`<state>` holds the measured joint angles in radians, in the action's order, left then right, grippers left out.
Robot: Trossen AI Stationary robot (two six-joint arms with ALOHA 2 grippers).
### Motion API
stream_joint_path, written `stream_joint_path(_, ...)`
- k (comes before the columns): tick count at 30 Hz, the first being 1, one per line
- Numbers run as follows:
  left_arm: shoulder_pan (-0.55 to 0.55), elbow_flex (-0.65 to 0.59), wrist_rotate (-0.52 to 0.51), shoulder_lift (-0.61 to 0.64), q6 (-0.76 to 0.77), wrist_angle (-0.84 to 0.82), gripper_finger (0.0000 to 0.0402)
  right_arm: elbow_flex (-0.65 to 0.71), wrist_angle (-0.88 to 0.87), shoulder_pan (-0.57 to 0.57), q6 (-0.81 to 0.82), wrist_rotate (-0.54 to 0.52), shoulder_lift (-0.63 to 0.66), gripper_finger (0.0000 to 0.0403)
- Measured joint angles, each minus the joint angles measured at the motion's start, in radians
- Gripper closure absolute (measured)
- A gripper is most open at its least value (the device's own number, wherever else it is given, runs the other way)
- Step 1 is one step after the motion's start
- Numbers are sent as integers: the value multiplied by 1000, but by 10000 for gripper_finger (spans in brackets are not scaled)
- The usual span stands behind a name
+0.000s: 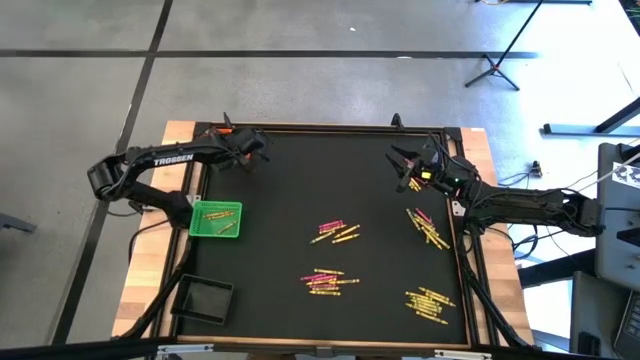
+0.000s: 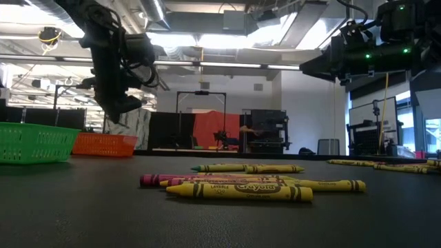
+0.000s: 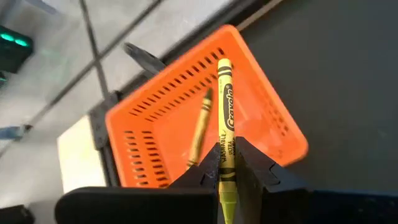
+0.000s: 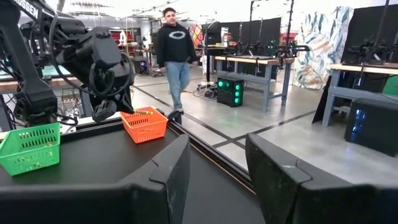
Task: Sort crayons
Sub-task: Put the yellow crayon into the green bin, then put the pink crayon into the black bin
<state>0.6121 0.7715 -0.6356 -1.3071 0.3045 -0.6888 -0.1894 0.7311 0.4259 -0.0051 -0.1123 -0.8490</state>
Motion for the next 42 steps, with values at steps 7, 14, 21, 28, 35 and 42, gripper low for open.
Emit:
stream_joint_path(7, 38, 0, 15, 0, -12, -26, 386, 0, -15, 0, 0, 0, 0, 249)
stream_joint_path(14, 84, 0, 22, 0, -28, -16, 386, 0, -11, 0, 0, 0, 0, 249)
stream_joint_path(21, 147, 0, 24, 0, -28, -10, 365, 0, 1, 0, 0, 0, 0, 249)
stream_joint_path(28, 140, 0, 27, 0, -53, 1, 313, 0, 7, 0, 0, 0, 0, 249)
stream_joint_path(35, -1, 0, 56, 0, -72, 74, 308, 0, 5, 0, 0, 0, 0, 249)
stream_joint_path(42, -181, 0, 203, 0, -101, 190, 309, 0, 6, 0, 0, 0, 0, 249)
